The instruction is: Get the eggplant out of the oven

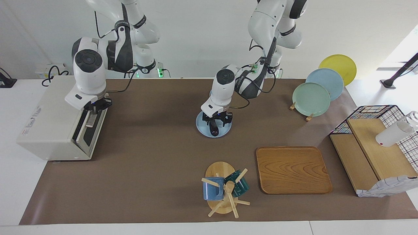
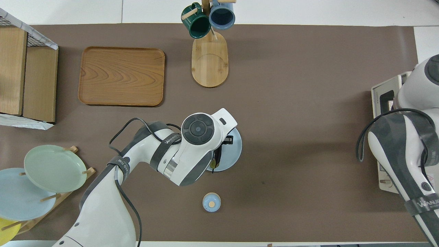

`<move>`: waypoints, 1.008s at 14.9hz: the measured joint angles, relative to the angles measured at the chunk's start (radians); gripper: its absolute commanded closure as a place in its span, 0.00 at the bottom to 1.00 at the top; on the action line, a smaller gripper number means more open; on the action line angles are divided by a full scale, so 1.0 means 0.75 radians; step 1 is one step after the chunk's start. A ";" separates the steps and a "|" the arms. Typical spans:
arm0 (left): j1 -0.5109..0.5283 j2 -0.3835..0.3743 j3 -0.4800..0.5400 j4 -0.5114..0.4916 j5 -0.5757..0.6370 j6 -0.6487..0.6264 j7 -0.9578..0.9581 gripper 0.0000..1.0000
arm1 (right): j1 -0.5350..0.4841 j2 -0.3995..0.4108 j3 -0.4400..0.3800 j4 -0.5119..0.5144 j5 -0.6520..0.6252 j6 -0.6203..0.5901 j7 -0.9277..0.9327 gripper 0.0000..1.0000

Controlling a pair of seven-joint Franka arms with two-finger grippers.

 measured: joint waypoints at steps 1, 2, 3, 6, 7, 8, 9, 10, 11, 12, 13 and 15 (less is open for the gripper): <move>-0.003 0.000 0.000 -0.002 -0.002 0.002 -0.007 0.64 | -0.003 -0.006 -0.002 0.000 0.000 -0.017 -0.010 0.80; -0.005 0.000 0.000 -0.002 -0.005 0.003 -0.014 0.82 | -0.005 -0.017 -0.005 0.000 0.000 -0.038 -0.018 0.78; -0.007 -0.001 0.000 -0.002 -0.014 0.003 -0.019 0.98 | -0.008 -0.031 -0.006 0.000 0.001 -0.051 -0.032 0.73; -0.007 -0.004 0.001 -0.002 -0.030 0.003 -0.023 1.00 | -0.013 -0.097 -0.006 0.000 0.055 -0.091 -0.076 0.59; -0.007 -0.005 0.002 -0.002 -0.031 0.002 -0.024 1.00 | -0.013 -0.123 -0.006 0.001 0.085 -0.109 -0.093 0.52; -0.007 -0.008 0.005 0.001 -0.032 0.000 -0.026 1.00 | -0.013 -0.149 -0.005 0.008 0.128 -0.130 -0.104 0.45; -0.007 -0.015 0.009 0.004 -0.036 -0.004 -0.028 1.00 | -0.012 -0.170 -0.005 0.027 0.176 -0.163 -0.110 0.39; -0.005 -0.026 0.012 0.011 -0.044 -0.019 -0.029 1.00 | -0.009 -0.183 -0.004 0.058 0.222 -0.204 -0.112 0.28; 0.001 -0.042 0.018 0.024 -0.053 -0.047 -0.030 1.00 | -0.008 -0.189 -0.003 0.093 0.272 -0.243 -0.112 0.13; 0.018 -0.061 0.021 0.045 -0.058 -0.088 -0.031 1.00 | -0.008 -0.190 -0.003 0.126 0.319 -0.270 -0.112 0.05; 0.047 -0.079 0.024 0.079 -0.059 -0.137 -0.031 1.00 | -0.009 -0.190 -0.004 0.149 0.352 -0.284 -0.112 0.00; 0.132 -0.096 0.029 0.181 -0.059 -0.227 -0.019 1.00 | -0.013 -0.189 -0.006 0.168 0.380 -0.293 -0.112 0.00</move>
